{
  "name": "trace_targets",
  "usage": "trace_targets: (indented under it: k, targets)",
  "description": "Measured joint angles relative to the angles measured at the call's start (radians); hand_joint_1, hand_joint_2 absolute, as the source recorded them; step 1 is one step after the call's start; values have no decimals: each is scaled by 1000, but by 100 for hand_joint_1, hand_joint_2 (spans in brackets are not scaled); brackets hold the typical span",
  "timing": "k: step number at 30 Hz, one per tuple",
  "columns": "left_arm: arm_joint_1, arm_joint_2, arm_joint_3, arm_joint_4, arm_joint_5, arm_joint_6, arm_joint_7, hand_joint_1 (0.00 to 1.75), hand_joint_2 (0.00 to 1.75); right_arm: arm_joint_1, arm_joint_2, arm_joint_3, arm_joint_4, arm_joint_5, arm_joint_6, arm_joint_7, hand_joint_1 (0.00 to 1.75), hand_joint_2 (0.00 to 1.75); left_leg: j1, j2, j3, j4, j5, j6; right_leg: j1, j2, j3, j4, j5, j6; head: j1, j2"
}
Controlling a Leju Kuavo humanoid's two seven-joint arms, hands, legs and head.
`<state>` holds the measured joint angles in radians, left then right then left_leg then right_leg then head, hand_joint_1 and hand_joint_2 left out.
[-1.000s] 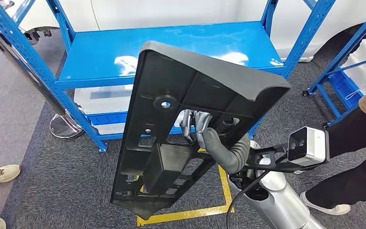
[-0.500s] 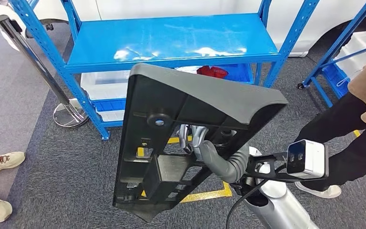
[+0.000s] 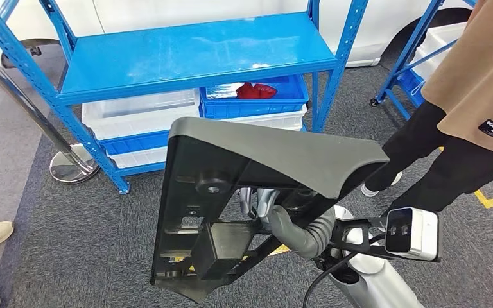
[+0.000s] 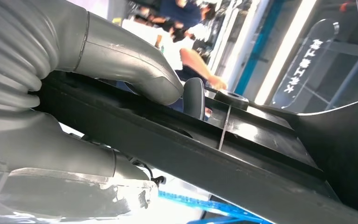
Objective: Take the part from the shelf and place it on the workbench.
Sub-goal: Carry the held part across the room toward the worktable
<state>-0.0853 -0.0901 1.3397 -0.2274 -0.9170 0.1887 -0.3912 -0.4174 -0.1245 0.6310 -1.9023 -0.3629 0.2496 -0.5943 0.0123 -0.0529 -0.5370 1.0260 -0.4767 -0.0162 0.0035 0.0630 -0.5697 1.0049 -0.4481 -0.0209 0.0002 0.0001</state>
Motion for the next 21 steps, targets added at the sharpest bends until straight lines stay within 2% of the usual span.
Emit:
trace_targets:
  k: [1, 3, 4, 5, 6, 8, 9, 10, 11, 12, 13, 15, 16, 18, 19, 20, 21]
  targets:
    - [0, -2, 0, 0, -1, -2, 2, 0, 175, 0, -1, 0, -4, 7, -7, 2, 175, 175, -1, -10, 12, -21, -2, 3, -2, 7, -4, 1, 4, 6, -1, 0]
    - [0, -7, -2, 0, -6, -6, 4, 0, 175, 0, -6, 1, -10, 20, -21, 4, 175, 175, -1, 4, 12, -32, 4, 9, -3, 23, -10, 0, 12, 19, -5, 0]
    - [-1, -10, -4, 0, -8, -9, 4, 0, 175, 2, -11, 0, -12, 27, -29, 1, 175, 175, 2, 15, 13, -40, 9, 15, -2, 21, -14, 4, 9, 25, -4, 0]
    - [-1, -13, -7, 0, -11, -11, 3, 0, 175, 4, -17, 0, -14, 37, -36, -6, 175, 175, 5, 27, 12, -47, 15, 22, -1, 9, -26, 24, -5, 30, -1, 0]
    - [-1, -16, -10, 0, -14, -12, 3, 0, 175, 8, -24, 0, -16, 49, -44, -14, 175, 175, 8, 40, 11, -53, 20, 27, -1, -9, -47, 66, -32, 36, 2, 0]
    - [3, -17, -14, 0, -18, -12, 2, 0, 175, 22, -35, 0, -17, 68, -56, -29, 175, 175, 6, 64, 6, -55, 24, 32, -7, -43, -109, 198, -101, 47, 9, 0]
    - [6, -18, -16, 0, -19, -12, 2, 0, 175, 31, -40, 0, -17, 74, -60, -33, 175, 175, 5, 77, 3, -54, 24, 31, -10, -49, -135, 257, -122, 52, 9, 0]
    - [7, -20, -17, 0, -19, -12, 2, 0, 175, 38, -44, 0, -17, 77, -63, -36, 175, 175, 4, 89, 1, -52, 25, 31, -14, -52, -146, 284, -125, 56, 10, 0]
    - [8, -21, -18, 0, -19, -12, 2, 0, 175, 43, -49, 0, -17, 79, -64, -36, 175, 175, 4, 101, 0, -50, 25, 30, -16, -57, -136, 271, -109, 58, 10, 0]
    - [7, -23, -19, 0, -19, -12, 2, 0, 175, 47, -52, 0, -17, 81, -66, -36, 175, 175, 4, 113, -1, -48, 24, 28, -18, -66, -105, 217, -79, 59, 10, 0]
    - [7, -25, -21, 0, -19, -12, 2, 0, 175, 48, -54, 0, -17, 83, -67, -37, 175, 175, 4, 123, -1, -45, 23, 26, -18, -85, -63, 141, -46, 57, 10, 0]
    - [6, -28, -22, 0, -20, -12, 3, 0, 175, 50, -57, 1, -17, 94, -73, -41, 175, 175, -2, 140, -2, -38, 19, 17, -10, -120, -2, 23, -9, 43, 9, 0]
    - [6, -29, -23, 0, -21, -13, 4, 0, 175, 53, -60, 1, -17, 105, -81, -46, 175, 175, -4, 148, -3, -36, 18, 12, -6, -127, 6, 1, -6, 35, 9, 0]
    - [6, -30, -24, 0, -25, -12, 6, 0, 175, 64, -67, 2, -17, 137, -105, -62, 175, 175, -6, 165, -2, -36, 18, 1, -3, -109, 0, -4, -4, 19, 8, 0]
    - [6, -31, -24, 0, -28, -10, 6, 0, 175, 71, -72, 2, -18, 153, -118, -70, 175, 175, -4, 161, -3, -33, 13, -5, -5, -100, -1, -7, -1, 13, 8, 0]
    - [6, -31, -25, 0, -32, -9, 7, 0, 175, 77, -77, 2, -19, 165, -132, -78, 175, 175, -3, 145, -9, -17, -1, -10, -7, -91, -1, -10, 3, 7, 7, 0]
    - [8, -31, -26, 0, -35, -8, 8, 0, 175, 81, -81, 3, -21, 174, -145, -85, 175, 175, -1, 121, -25, 22, -28, -13, -10, -81, -2, -13, 7, 1, 6, 0]
